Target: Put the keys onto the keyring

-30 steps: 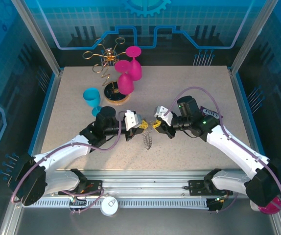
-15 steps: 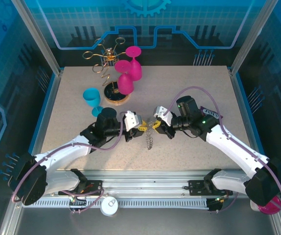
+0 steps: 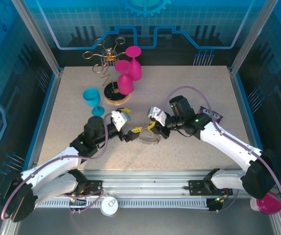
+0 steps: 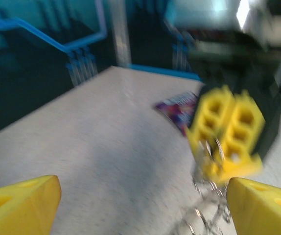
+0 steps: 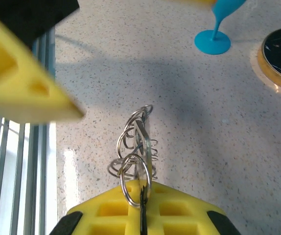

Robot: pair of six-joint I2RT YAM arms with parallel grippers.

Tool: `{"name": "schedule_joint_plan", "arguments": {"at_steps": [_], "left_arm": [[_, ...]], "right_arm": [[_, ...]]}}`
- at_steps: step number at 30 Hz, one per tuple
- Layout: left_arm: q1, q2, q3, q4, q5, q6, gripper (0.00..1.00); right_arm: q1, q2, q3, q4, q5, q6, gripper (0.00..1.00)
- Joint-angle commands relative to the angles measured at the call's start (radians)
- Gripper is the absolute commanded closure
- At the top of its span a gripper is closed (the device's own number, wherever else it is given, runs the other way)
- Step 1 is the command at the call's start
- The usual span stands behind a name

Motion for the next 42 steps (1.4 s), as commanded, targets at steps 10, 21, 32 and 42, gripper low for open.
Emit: {"name": "schedule_joint_plan", "arguments": {"at_steps": [10, 21, 32, 42], "left_arm": [[0.025, -0.208, 0.059, -0.09, -0.688, -0.217, 0.1], [0.026, -0.258, 0.159, -0.482, -0.811, -0.411, 0.1], [0.027, -0.27, 0.229, -0.759, -0.827, -0.571, 0.1], [0.028, -0.303, 0.225, -0.895, -0.876, -0.645, 0.1]], "right_arm": [[0.24, 0.241, 0.079, 0.482, 0.106, 0.358, 1.0], [0.14, 0.315, -0.001, 0.431, 0.235, 0.336, 1.0], [-0.063, 0.203, -0.033, 0.039, 0.303, 0.135, 1.0], [-0.127, 0.105, -0.179, -0.093, 0.513, -0.138, 1.0]]}}
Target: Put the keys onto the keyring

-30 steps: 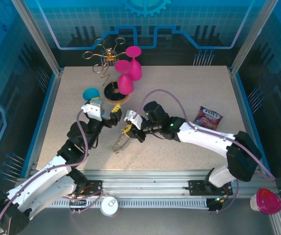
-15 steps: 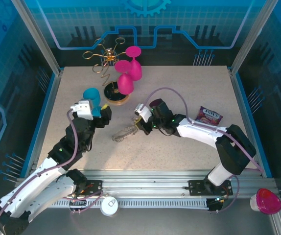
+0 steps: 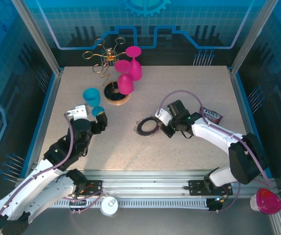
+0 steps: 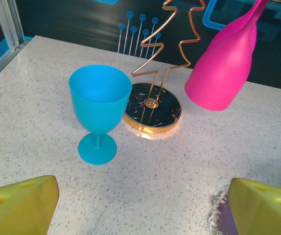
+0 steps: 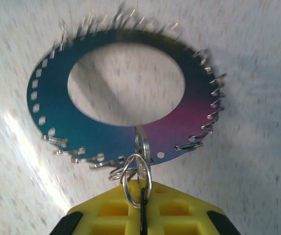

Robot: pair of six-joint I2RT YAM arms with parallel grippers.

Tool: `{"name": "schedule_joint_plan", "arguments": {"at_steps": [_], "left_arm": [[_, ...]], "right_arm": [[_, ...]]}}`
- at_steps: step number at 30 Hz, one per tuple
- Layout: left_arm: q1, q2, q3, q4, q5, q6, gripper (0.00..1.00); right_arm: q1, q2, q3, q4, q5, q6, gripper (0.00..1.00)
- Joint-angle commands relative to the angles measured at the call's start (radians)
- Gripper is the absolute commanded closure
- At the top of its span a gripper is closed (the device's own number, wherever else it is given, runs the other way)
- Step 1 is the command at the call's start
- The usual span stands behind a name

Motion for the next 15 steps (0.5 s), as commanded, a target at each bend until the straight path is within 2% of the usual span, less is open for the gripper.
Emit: {"name": "schedule_joint_plan", "arguments": {"at_steps": [1, 9, 13, 15], "left_arm": [[0.009, -0.027, 0.008, -0.057, -0.054, -0.035, 0.11], [0.012, -0.012, -0.054, 0.009, -0.097, 0.0, 0.1], [0.016, 0.01, -0.081, 0.042, -0.117, 0.007, 0.11], [0.019, 0.016, -0.094, 0.059, -0.124, 0.011, 0.1]], "right_arm": [[-0.023, -0.066, -0.085, -0.063, 0.129, -0.195, 1.0], [-0.007, -0.194, -0.272, 0.01, 0.309, -0.533, 1.0], [0.016, -0.305, -0.383, 0.032, 0.333, -0.671, 0.85], [0.017, -0.366, -0.417, 0.014, 0.337, -0.692, 0.73]]}}
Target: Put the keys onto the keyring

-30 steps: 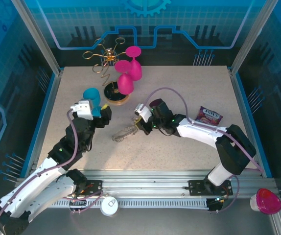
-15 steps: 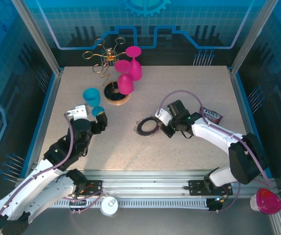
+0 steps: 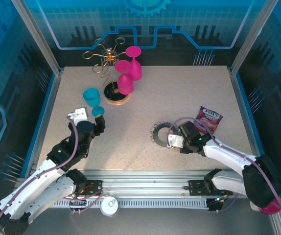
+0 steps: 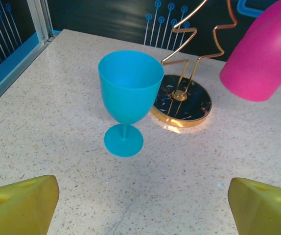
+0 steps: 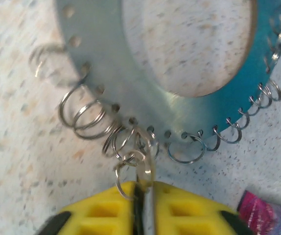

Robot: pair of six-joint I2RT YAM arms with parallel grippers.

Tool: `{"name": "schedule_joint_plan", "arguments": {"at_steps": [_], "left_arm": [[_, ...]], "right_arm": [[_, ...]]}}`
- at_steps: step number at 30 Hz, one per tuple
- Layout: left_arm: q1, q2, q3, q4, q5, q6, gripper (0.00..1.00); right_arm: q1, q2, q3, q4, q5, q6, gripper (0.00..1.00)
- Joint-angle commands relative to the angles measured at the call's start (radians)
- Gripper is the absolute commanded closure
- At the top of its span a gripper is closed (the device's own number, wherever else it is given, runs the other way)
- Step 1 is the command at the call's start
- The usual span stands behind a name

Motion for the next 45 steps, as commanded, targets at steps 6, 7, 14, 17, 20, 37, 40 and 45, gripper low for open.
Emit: {"name": "schedule_joint_plan", "arguments": {"at_steps": [6, 7, 14, 17, 20, 37, 40, 45], "left_arm": [[0.025, 0.011, -0.047, 0.07, -0.061, 0.02, 0.1], [0.027, 0.012, -0.052, 0.071, -0.065, 0.023, 0.1], [0.055, 0.026, -0.099, 0.149, -0.069, 0.089, 0.1], [0.079, 0.046, -0.151, 0.304, -0.054, 0.215, 0.08], [0.123, 0.083, -0.217, 0.5, -0.013, 0.348, 0.05], [0.377, 0.663, -0.443, 1.471, 0.446, 0.532, 0.01], [0.42, 0.723, -0.426, 1.5, 0.539, 0.548, 0.01], [0.496, 0.886, -0.411, 1.621, 0.651, 0.514, 0.01]], "right_arm": [[-0.06, -0.206, -0.105, -0.064, 0.059, -0.242, 0.58], [-0.074, -0.219, -0.106, -0.079, 0.069, -0.248, 0.58], [-0.127, -0.305, 0.0, -0.094, -0.034, 0.03, 0.51], [-0.168, -0.313, 0.072, -0.019, -0.129, 0.351, 0.43], [-0.225, -0.291, 0.047, 0.128, -0.123, 0.59, 0.4], [-0.559, 0.213, -0.184, 1.277, -0.308, 0.929, 0.37], [-0.549, 0.349, -0.179, 1.398, -0.397, 0.892, 0.38], [-0.558, 0.408, -0.154, 1.396, -0.4, 0.901, 0.34]]}}
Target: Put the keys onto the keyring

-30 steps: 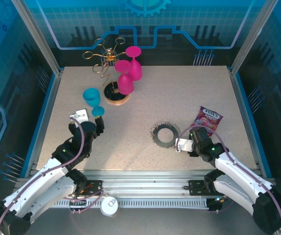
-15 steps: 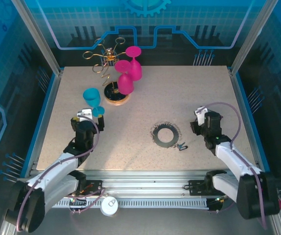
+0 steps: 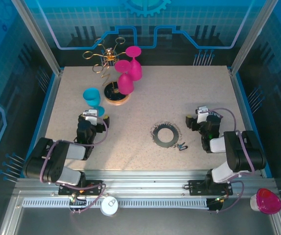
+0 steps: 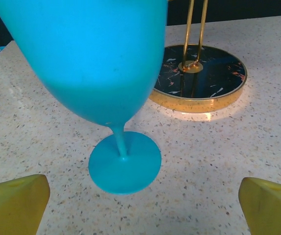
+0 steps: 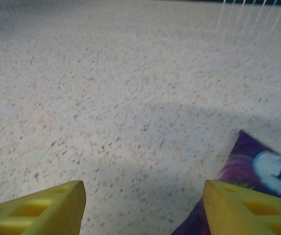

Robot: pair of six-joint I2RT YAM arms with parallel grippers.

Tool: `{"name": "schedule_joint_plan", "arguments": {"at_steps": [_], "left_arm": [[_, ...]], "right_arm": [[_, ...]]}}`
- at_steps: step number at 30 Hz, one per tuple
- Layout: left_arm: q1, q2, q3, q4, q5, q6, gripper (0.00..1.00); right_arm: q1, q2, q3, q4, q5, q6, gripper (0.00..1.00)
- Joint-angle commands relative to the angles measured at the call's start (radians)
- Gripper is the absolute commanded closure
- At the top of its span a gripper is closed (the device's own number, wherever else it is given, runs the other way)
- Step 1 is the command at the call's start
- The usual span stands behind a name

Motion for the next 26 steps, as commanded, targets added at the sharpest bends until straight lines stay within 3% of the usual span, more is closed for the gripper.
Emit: {"name": "schedule_joint_plan", "arguments": {"at_steps": [1, 5, 8, 17, 20, 24, 25, 26], "left_arm": [[0.04, 0.108, 0.031, 0.189, 0.109, -0.007, 0.01], [0.052, 0.096, 0.092, 0.063, 0.048, -0.045, 0.01], [0.051, 0.098, 0.13, 0.001, -0.109, -0.094, 0.01], [0.058, 0.094, 0.161, -0.07, -0.069, -0.097, 0.01], [0.106, 0.087, 0.183, -0.129, 0.032, -0.126, 0.01], [0.106, 0.085, 0.179, -0.121, 0.034, -0.124, 0.01], [0.104, 0.088, 0.175, -0.111, 0.04, -0.118, 0.01], [0.098, 0.087, 0.181, -0.119, 0.07, -0.099, 0.01]], "right_arm": [[-0.011, 0.004, 0.04, 0.104, -0.066, 0.009, 0.34], [-0.016, -0.001, 0.077, 0.021, -0.049, 0.02, 0.32], [-0.014, 0.0, 0.081, 0.019, -0.042, 0.02, 0.28], [-0.005, 0.001, 0.091, -0.004, -0.019, 0.015, 0.19], [0.001, 0.001, 0.096, -0.012, -0.008, 0.013, 0.16], [0.003, 0.001, 0.1, -0.017, 0.0, 0.011, 0.12], [0.003, 0.001, 0.1, -0.017, 0.0, 0.01, 0.1], [0.003, 0.001, 0.1, -0.017, 0.001, 0.01, 0.0]]}}
